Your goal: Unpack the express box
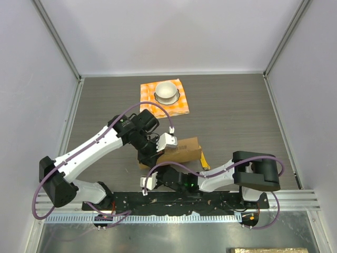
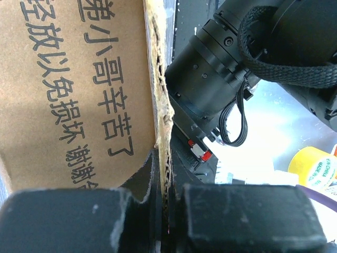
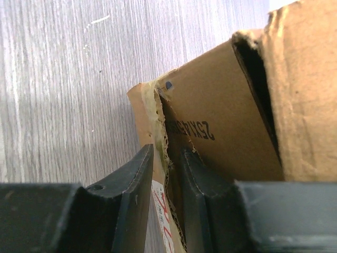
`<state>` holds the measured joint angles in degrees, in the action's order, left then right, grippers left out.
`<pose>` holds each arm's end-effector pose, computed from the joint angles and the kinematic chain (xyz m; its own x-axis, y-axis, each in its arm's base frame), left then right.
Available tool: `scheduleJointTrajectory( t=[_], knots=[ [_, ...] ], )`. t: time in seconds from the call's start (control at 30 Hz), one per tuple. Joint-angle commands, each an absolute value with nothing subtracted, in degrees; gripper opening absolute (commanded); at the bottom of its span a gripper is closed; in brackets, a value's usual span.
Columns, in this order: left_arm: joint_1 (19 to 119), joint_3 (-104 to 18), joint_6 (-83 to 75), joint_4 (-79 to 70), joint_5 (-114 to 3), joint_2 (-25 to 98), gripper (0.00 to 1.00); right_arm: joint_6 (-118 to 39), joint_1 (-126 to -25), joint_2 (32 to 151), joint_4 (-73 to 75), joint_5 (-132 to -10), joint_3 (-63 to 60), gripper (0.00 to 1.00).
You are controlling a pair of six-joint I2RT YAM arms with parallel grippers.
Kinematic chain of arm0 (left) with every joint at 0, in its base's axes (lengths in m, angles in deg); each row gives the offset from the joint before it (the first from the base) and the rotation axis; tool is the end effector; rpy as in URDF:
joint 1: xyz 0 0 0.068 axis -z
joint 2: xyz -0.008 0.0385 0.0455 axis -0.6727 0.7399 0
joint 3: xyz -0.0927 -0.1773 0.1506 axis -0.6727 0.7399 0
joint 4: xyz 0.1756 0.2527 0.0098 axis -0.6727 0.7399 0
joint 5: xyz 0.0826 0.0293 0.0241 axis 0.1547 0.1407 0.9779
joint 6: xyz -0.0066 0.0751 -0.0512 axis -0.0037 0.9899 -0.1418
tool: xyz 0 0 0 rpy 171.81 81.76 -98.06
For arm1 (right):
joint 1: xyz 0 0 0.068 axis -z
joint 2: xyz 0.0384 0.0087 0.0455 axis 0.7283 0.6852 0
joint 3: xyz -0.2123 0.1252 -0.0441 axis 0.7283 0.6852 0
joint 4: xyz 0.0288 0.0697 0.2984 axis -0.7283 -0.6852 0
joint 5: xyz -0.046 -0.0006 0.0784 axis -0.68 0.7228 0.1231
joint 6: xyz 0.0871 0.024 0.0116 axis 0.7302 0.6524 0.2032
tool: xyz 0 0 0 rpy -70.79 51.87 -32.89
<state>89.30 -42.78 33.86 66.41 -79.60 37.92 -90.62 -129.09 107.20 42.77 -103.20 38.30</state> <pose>0.1744 -0.2511 0.2457 -0.2699 0.8354 -0.4788 0.9354 0.1095 -0.3362 0.0851 0.3736 0.0742 0.5590 -0.6002 -0.5722 -0.6355 0.1332 -0.7605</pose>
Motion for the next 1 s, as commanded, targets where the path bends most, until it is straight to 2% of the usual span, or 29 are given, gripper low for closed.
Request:
scheduleJointTrajectory(
  t=[0.0,0.17,0.27,0.33,0.43,0.47,0.5,0.53,0.57,0.6,0.63,0.7,0.8,0.97],
  knots=[
    [89.9,-44.8,34.3,67.7,-90.8,37.1,0.0,-89.2,-128.0,102.6,41.7,-100.4,36.4,0.33],
    [88.9,-47.8,37.0,71.4,-95.6,40.8,0.0,-82.5,-127.5,106.0,25.0,-89.7,28.7,0.33],
    [87.8,-51.8,39.1,76.7,-100.1,44.7,0.0,-80.5,-127.5,108.4,24.9,-87.5,27.8,0.32],
    [87.0,-53.2,42.5,79.7,-101.8,47.8,0.0,-77.5,-127.5,110.2,25.8,-87.8,27.5,0.28],
    [85.6,-50.8,43.3,78.7,-101.7,46.9,0.03,-74.2,-127.1,109.4,27.2,-87.4,28.8,0.17],
    [84.9,-50.4,43.4,77.7,-101.7,46.5,0.07,-73.7,-127.1,109.3,27.0,-87.1,29.3,0.11],
    [84.5,-50.1,43.4,77.2,-101.5,46.0,0.19,-73.0,-127.0,109.1,26.9,-87.1,29.5,0.09],
    [83.2,-50.1,43.3,76.8,-101.5,45.4,0.25,-71.6,-126.8,108.7,26.6,-87.1,30.1,0.07],
    [82.5,-50.1,43.3,75.7,-101.1,45.0,0.32,-70.8,-126.6,108.3,26.6,-86.6,30.3,0.02],
    [81.6,-50.3,43.3,75.2,-100.5,44.5,0.42,-69.6,-126.3,107.8,26.5,-85.9,30.5,0.01],
    [79.2,-50.5,43.7,74.6,-99.7,43.7,0.47,-67.3,-125.1,105.8,25.3,-85.1,30.3,0.01],
    [75.7,-50.5,44.6,73.6,-99.2,42.8,0.69,-64.1,-122.9,103.0,22.0,-79.5,28.9,0.01],
    [69.6,-49.5,47.7,73.9,-99.1,40.3,0.78,-59.3,-117.1,96.7,15.5,-71.4,25.7,0.01],
    [66.2,-43.5,48.2,70.0,-99.7,32.3,0.8,-56.0,-112.8,91.7,8.0,-61.6,19.6,0.01]
  ],
)
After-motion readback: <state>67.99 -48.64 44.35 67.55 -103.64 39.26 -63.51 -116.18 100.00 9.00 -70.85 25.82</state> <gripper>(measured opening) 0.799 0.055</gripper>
